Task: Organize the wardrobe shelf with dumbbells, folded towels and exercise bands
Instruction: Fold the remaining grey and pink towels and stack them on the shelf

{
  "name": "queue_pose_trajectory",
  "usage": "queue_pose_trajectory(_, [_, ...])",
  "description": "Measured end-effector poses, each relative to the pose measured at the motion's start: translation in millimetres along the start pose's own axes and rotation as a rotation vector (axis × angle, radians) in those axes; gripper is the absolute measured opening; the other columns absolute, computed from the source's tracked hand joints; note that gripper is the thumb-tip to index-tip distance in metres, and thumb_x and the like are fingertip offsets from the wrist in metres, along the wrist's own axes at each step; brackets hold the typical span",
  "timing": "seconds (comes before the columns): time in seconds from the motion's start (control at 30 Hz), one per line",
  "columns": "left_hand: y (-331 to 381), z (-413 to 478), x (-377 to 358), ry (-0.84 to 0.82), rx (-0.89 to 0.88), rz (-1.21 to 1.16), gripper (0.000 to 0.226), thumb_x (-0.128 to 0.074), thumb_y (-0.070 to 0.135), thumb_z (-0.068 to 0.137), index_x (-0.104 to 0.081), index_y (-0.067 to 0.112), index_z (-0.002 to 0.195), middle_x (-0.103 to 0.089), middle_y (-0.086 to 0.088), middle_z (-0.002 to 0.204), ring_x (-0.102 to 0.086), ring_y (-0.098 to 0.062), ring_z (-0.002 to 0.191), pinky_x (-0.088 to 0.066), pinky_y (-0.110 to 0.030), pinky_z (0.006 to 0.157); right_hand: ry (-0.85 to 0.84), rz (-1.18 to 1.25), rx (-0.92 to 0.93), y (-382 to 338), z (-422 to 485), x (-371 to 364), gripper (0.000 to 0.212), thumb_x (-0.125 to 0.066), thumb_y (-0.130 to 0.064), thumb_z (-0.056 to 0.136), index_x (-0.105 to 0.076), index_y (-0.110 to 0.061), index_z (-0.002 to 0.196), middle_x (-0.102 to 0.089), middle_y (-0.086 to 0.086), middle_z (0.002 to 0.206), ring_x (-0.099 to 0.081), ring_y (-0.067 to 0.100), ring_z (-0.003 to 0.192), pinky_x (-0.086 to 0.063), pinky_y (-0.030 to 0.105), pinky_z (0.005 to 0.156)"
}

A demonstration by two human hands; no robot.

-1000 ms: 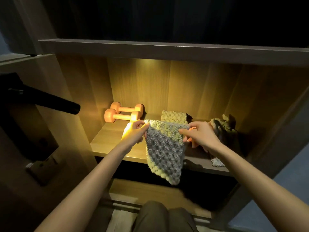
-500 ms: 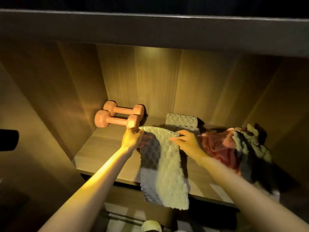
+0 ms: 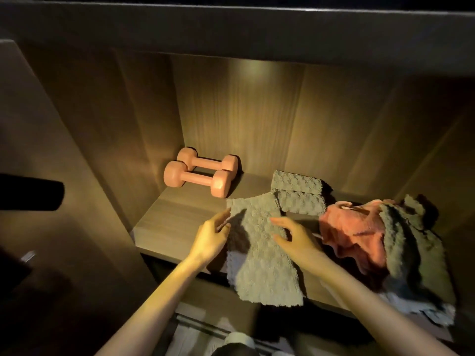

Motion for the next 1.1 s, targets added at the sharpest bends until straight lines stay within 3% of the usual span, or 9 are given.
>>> queue_pose_trajectory(0.07, [0, -24, -4, 0.02, -0.074, 0.101, 0.045, -0.047, -0.003, 0.094, -0.05, 0.013, 0.136, -0.053, 0.004, 0.135, -0.047, -0.009, 0.128, -0.039, -0.013, 0.101, -0.064, -0.104, 0.037, 0, -22, 0, 0.03, -0.056, -0.021, 0.095, -0.056, -0.034, 0.122, -0.053, -0.014, 0.134, -0.053, 0.014, 0.123, -0.042, 0.026, 0.099])
queue_pose_trajectory(0.17, [0, -58, -16, -0.022, -0.197, 0.287, 0.056, -0.046, -0.011, 0.085, -0.054, 0.015, 0.133, -0.049, 0.002, 0.14, -0.041, -0.006, 0.131, -0.03, -0.013, 0.107, -0.086, -0.198, 0.139, -1, -51, -3, 0.029, -0.056, -0.009, 0.092, -0.066, -0.024, 0.115, -0.055, -0.01, 0.132, -0.052, -0.001, 0.115, -0.033, 0.0, 0.09])
queue_pose_trajectory(0.23, [-4, -76, -24, -0.084, -0.256, 0.368, 0.061, -0.047, -0.011, 0.081, -0.051, 0.014, 0.136, -0.042, 0.0, 0.146, -0.035, -0.011, 0.137, -0.027, -0.013, 0.109, -0.121, -0.259, 0.166, 3, -65, -6, 0.031, -0.058, -0.009, 0.09, -0.066, -0.02, 0.118, -0.053, -0.006, 0.137, -0.05, -0.002, 0.116, -0.028, -0.005, 0.087])
queue_pose_trajectory(0.43, [-40, -100, -36, -0.28, -0.305, 0.867, 0.077, -0.053, 0.007, 0.087, -0.019, 0.032, 0.151, -0.006, 0.007, 0.16, -0.004, -0.014, 0.147, -0.007, -0.041, 0.119, -0.307, -0.502, 0.166, 28, -98, -18, 0.069, -0.068, -0.029, 0.086, -0.033, -0.031, 0.147, -0.017, -0.011, 0.157, -0.016, 0.007, 0.145, -0.015, 0.021, 0.115])
queue_pose_trajectory(0.53, [-42, -105, -34, 0.029, -0.359, 0.651, 0.056, -0.06, 0.016, 0.086, -0.045, 0.024, 0.139, -0.039, 0.0, 0.143, -0.035, -0.017, 0.132, -0.032, -0.034, 0.109, -0.208, -0.461, 0.189, 32, -100, -24, 0.064, -0.067, -0.027, 0.088, -0.037, -0.033, 0.144, -0.022, -0.012, 0.156, -0.019, 0.007, 0.144, -0.018, 0.025, 0.116])
queue_pose_trajectory(0.63, [-50, -110, -34, 0.3, -0.157, 0.363, 0.027, -0.066, 0.025, 0.085, -0.058, 0.019, 0.111, -0.051, 0.005, 0.106, -0.049, -0.014, 0.104, -0.044, -0.029, 0.088, -0.08, -0.335, 0.186, 34, -97, -25, 0.053, -0.064, -0.025, 0.09, -0.046, -0.029, 0.139, -0.038, -0.01, 0.15, -0.031, 0.009, 0.14, -0.022, 0.023, 0.112])
queue_pose_trajectory(0.73, [-60, -108, -44, 0.261, 0.009, 0.237, 0.025, -0.068, 0.037, 0.085, -0.062, 0.018, 0.1, -0.056, 0.004, 0.097, -0.054, -0.01, 0.094, -0.047, -0.027, 0.081, 0.008, -0.319, 0.193, 38, -96, -25, 0.049, -0.06, -0.022, 0.092, -0.044, -0.029, 0.139, -0.042, -0.009, 0.146, -0.035, 0.011, 0.137, -0.023, 0.024, 0.112])
queue_pose_trajectory(0.9, [-62, -102, -52, 0.301, 0.179, -0.026, 0.023, -0.069, 0.037, 0.084, -0.066, 0.015, 0.082, -0.065, 0.006, 0.082, -0.06, -0.006, 0.077, -0.042, -0.016, 0.066, -0.088, -0.326, 0.178, 49, -100, -29, 0.079, -0.075, -0.023, 0.081, -0.032, -0.039, 0.145, -0.022, -0.014, 0.154, -0.02, 0.004, 0.14, -0.014, 0.02, 0.111])
queue_pose_trajectory(1.1, [-61, -98, -46, 0.299, 0.164, -0.088, 0.024, -0.066, 0.029, 0.088, -0.061, 0.009, 0.075, -0.061, 0.005, 0.07, -0.054, -0.005, 0.065, -0.039, -0.014, 0.06, 0.0, -0.346, 0.165, 47, -105, -22, 0.054, -0.049, -0.006, 0.094, -0.041, -0.03, 0.142, -0.036, -0.016, 0.149, -0.035, 0.005, 0.136, -0.021, 0.011, 0.106])
Point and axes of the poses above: each hand's wrist, its own z-axis towards the middle knuckle, its own x-axis out of the back of the hand, y = z × x, the point moved 4 cm from there along z, towards the middle knuckle
